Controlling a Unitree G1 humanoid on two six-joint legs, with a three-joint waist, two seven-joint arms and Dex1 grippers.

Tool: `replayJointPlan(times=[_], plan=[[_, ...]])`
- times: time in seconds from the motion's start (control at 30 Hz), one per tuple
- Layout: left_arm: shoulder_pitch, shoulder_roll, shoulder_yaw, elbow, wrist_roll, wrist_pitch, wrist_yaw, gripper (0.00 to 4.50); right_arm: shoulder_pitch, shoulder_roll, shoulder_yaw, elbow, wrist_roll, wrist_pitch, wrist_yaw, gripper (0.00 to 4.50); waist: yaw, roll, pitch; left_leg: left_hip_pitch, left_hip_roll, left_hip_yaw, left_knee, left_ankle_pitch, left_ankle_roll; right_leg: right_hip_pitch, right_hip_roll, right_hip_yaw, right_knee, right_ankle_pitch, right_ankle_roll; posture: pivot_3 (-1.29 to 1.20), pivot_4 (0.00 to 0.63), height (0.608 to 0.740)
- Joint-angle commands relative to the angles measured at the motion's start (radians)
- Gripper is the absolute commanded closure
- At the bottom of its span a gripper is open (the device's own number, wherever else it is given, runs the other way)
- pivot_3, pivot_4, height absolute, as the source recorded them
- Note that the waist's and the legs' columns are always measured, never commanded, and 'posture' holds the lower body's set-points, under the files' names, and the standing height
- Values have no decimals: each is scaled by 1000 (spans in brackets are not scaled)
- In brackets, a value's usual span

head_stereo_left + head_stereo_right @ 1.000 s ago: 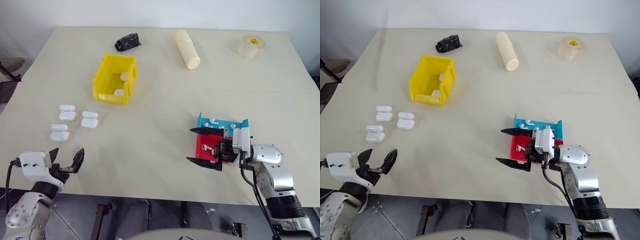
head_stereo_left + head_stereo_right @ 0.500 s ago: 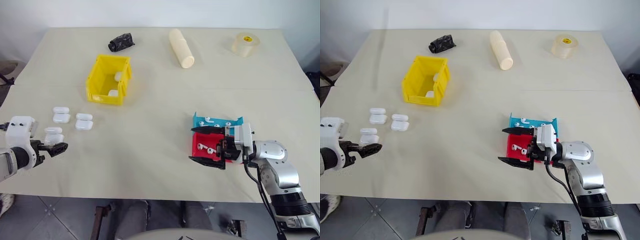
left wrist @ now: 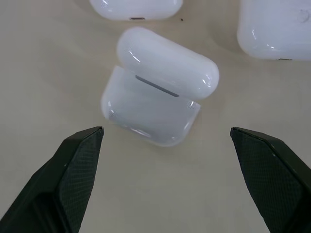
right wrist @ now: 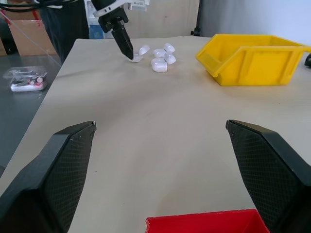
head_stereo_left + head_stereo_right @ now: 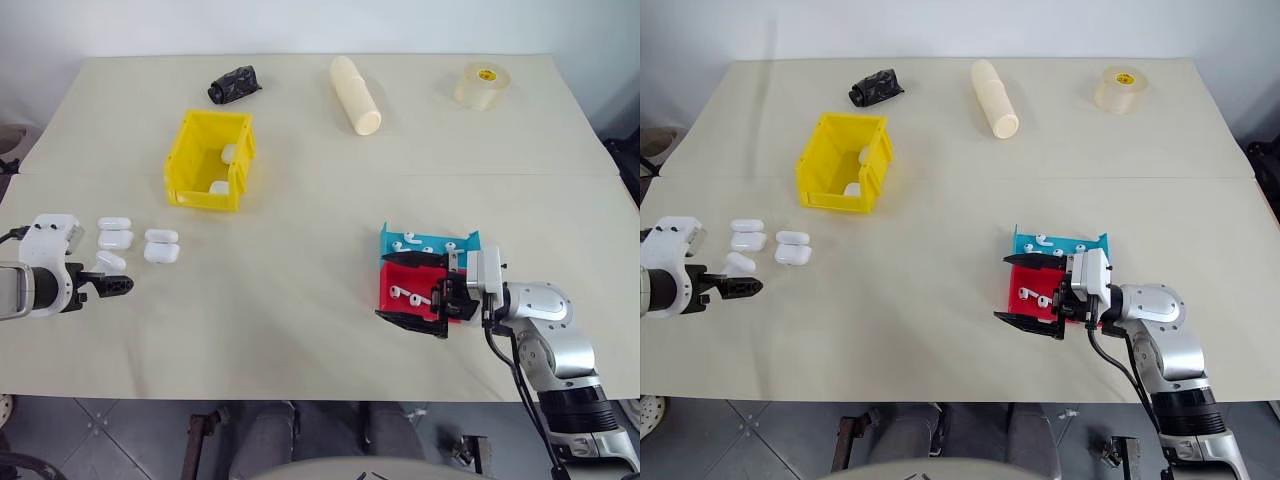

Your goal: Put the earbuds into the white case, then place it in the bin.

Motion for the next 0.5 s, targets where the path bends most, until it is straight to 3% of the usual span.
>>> replayJointPlan(times=[0.03,0.2,0.5], plan=[[13,119,-70,6,32,-114,-150,44,0,10,2,-29,-2,-19,-4,0,0,0,0,0,0,0,0,0,0,0,0,0,0,0,0,0,150,740],[-8,176,-175,84,93,-272,-289,44,-12,20,4,-17,-10,-23,-6,0,1,0,0,0,1,1,0,0,0,0,0,1,0,0,0,0,150,740],[-125,135,-316,340,270,-546,-430,44,-13,24,-7,-13,-21,-27,-14,0,2,0,0,-1,1,2,0,0,0,-2,1,1,3,0,0,0,150,740]])
